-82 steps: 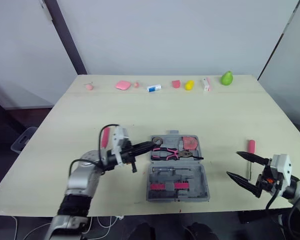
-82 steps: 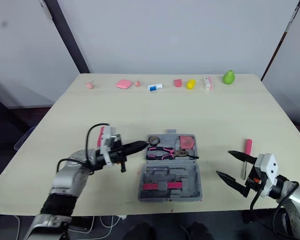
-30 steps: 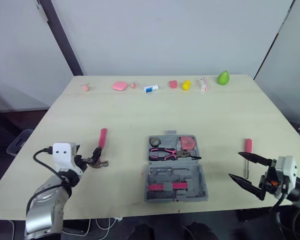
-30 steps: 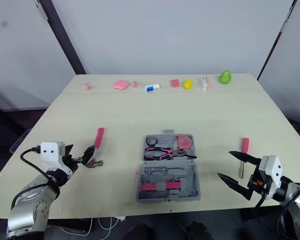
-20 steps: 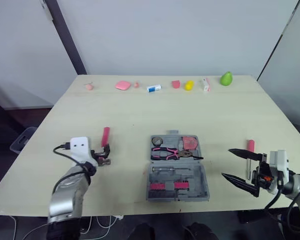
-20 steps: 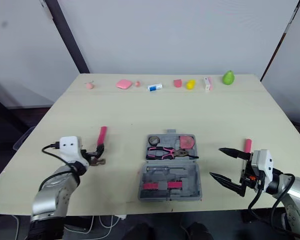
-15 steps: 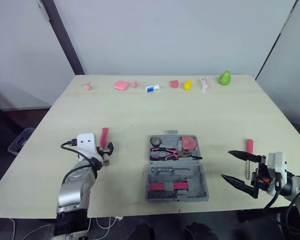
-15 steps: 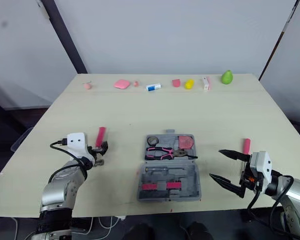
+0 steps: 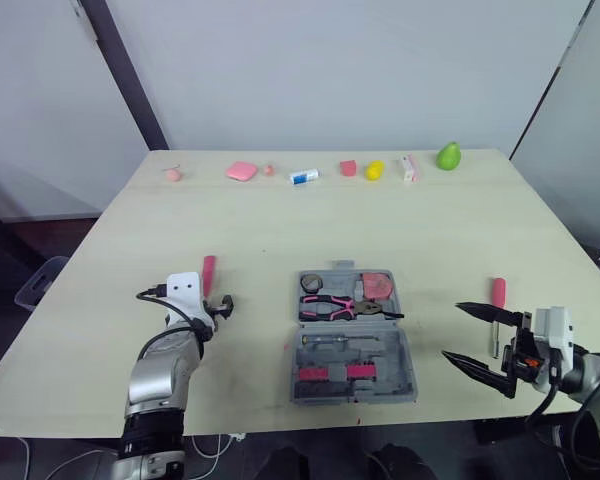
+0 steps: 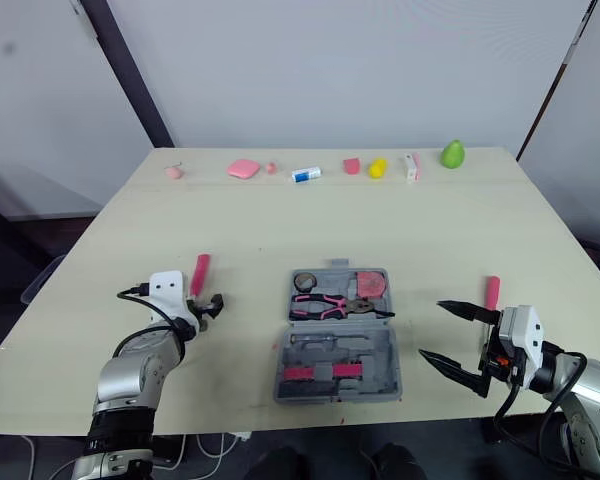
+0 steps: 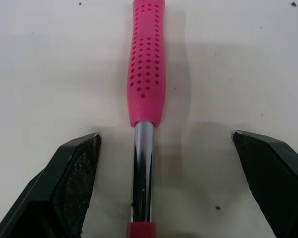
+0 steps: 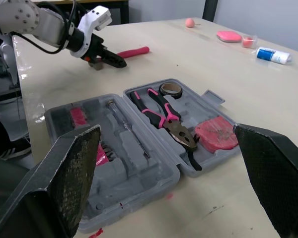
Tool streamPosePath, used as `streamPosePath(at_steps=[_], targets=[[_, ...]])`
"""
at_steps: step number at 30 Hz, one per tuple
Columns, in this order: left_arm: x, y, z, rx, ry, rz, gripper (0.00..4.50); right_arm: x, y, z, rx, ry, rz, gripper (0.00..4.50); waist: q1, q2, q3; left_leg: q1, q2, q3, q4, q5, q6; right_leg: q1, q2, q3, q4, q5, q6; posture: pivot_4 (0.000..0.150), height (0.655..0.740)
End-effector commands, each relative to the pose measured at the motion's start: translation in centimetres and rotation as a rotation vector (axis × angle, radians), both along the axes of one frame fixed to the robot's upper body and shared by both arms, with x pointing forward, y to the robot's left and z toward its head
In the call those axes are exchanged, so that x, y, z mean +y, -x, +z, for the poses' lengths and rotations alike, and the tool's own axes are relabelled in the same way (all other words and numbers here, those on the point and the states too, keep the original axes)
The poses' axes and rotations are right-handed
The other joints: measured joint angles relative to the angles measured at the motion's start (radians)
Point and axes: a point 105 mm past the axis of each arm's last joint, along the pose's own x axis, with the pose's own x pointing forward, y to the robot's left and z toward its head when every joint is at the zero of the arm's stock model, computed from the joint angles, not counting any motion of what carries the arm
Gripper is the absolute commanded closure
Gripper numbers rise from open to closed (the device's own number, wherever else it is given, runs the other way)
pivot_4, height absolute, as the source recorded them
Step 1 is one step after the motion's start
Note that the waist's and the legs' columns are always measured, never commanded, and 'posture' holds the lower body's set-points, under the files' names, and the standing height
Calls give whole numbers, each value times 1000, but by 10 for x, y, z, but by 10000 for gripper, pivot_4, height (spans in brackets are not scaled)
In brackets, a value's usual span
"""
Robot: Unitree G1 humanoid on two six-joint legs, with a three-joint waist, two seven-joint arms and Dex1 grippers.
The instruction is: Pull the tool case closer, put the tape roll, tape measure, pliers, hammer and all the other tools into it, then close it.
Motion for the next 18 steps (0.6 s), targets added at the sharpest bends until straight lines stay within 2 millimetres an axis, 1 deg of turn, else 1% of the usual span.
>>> streamPosePath(at_steps=[1, 3, 4, 5, 6, 7, 8, 9, 11, 12, 13, 15, 18], targets=[[8, 4, 4, -14, 2, 30, 2634, 1, 0, 5, -35, -3, 10, 0, 0, 0, 0, 0, 0, 0, 0, 0, 0, 0, 0, 0, 0, 0, 0, 1500, 7400], [7, 3, 4, -17, 11, 24, 8079, 2, 0, 4, -35, -2, 13, 0, 0, 0, 0, 0, 0, 0, 0, 0, 0, 0, 0, 0, 0, 0, 0, 1500, 7400], [7, 3, 4, -15, 6, 21, 9286, 2, 0, 4, -35, -2, 15, 0, 0, 0, 0, 0, 0, 0, 0, 0, 0, 0, 0, 0, 0, 0, 0, 1500, 7400], [8, 4, 4, -12, -3, 22, 15248, 2, 0, 4, -35, -2, 16, 0, 0, 0, 0, 0, 0, 0, 0, 0, 0, 0, 0, 0, 0, 0, 0, 1500, 7400], [8, 5, 3, -6, -13, 23, 16534, 2, 0, 4, -34, -2, 16, 0, 0, 0, 0, 0, 0, 0, 0, 0, 0, 0, 0, 0, 0, 0, 0, 1500, 7400], [9, 6, 2, -1, -20, 25, 16534, 2, 0, 4, -34, -1, 16, 0, 0, 0, 0, 0, 0, 0, 0, 0, 0, 0, 0, 0, 0, 0, 0, 1500, 7400], [9, 7, 1, 0, -15, 26, 22886, 2, 0, 4, -33, 0, 16, 0, 0, 0, 0, 0, 0, 0, 0, 0, 0, 0, 0, 0, 0, 0, 0, 1500, 7400], [9, 7, 0, 0, -11, 27, 25120, 1, 0, 4, -33, 0, 16, 0, 0, 0, 0, 0, 0, 0, 0, 0, 0, 0, 0, 0, 0, 0, 0, 1500, 7400], [7, 10, 0, 2, -7, 18, 32989, 1, 0, 3, -32, 3, 16, 0, 0, 0, 0, 0, 0, 0, 0, 0, 0, 0, 0, 0, 0, 0, 0, 1500, 7400], [6, 12, 0, 2, -8, 16, 33819, 0, 0, 3, -31, 3, 16, 0, 0, 0, 0, 0, 0, 0, 0, 0, 0, 0, 0, 0, 0, 0, 0, 1500, 7400], [6, 13, 0, 3, -8, 14, 40122, 0, 0, 3, -31, 4, 16, 0, -1, 0, 0, 0, 0, 0, 0, 0, 0, 0, 0, 0, 0, 0, 0, 1500, 7400], [5, 17, 1, 2, -9, 8, 44028, 1, 0, 2, -30, 3, 17, 0, 0, 0, 0, 0, 0, 0, 0, 0, 0, 0, 0, 0, 0, 0, 0, 1500, 7400], [1, 21, 3, 3, -17, -14, 44028, 2, 1, 2, -29, -2, 22, 0, -1, 0, 0, 0, 0, 0, 0, 0, 0, 0, 0, 0, 0, 0, 0, 1500, 7400]])
